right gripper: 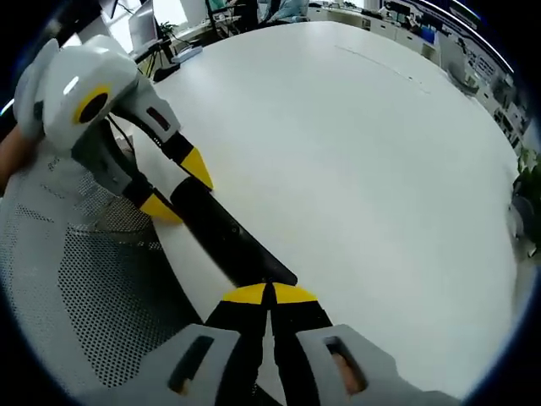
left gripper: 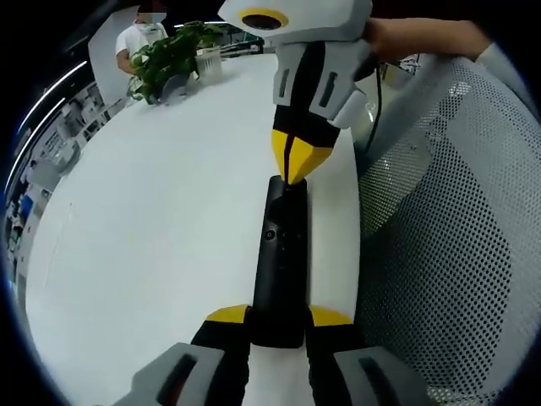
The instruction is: Press the specified remote control buttons in sequence, fully releasing each button before pressing the next.
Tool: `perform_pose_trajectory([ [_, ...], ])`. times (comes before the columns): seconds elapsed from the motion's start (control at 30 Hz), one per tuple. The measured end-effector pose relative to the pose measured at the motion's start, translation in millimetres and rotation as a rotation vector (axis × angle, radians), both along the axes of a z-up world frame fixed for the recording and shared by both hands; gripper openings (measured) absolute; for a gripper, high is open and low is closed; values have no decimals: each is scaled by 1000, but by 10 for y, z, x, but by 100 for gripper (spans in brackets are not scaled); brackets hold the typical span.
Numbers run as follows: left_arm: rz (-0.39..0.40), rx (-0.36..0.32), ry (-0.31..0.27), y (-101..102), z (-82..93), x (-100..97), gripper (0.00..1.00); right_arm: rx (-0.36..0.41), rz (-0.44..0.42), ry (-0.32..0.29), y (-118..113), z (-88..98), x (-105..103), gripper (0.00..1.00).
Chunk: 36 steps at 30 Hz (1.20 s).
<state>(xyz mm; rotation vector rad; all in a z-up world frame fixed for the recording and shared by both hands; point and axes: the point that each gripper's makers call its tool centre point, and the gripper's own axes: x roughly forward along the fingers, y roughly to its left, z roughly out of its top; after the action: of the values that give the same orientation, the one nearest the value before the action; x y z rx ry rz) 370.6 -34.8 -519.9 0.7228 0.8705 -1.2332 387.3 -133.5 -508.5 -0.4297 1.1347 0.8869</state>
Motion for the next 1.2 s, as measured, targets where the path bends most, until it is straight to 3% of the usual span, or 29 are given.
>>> perform_pose_trajectory([
  [0.27,-1,0,0,-2,-13,11,25,-6,3,-5,34,-14,22,0],
  [0.5,-1,0,1,-2,-14,11,25,-34,70,-78,40,-8,18,0],
  [0.63,-4,1,0,-5,-16,14,25,-6,22,-48,27,-10,44,0],
  [0.83,-4,-1,0,-7,-8,10,25,-9,46,-68,41,-9,30,0],
  [1.0,-6,0,-2,-7,-1,3,25,10,-2,-29,32,-6,52,0],
  [1.2,-5,-2,-1,-7,5,-3,25,23,16,-27,93,10,3,0],
])
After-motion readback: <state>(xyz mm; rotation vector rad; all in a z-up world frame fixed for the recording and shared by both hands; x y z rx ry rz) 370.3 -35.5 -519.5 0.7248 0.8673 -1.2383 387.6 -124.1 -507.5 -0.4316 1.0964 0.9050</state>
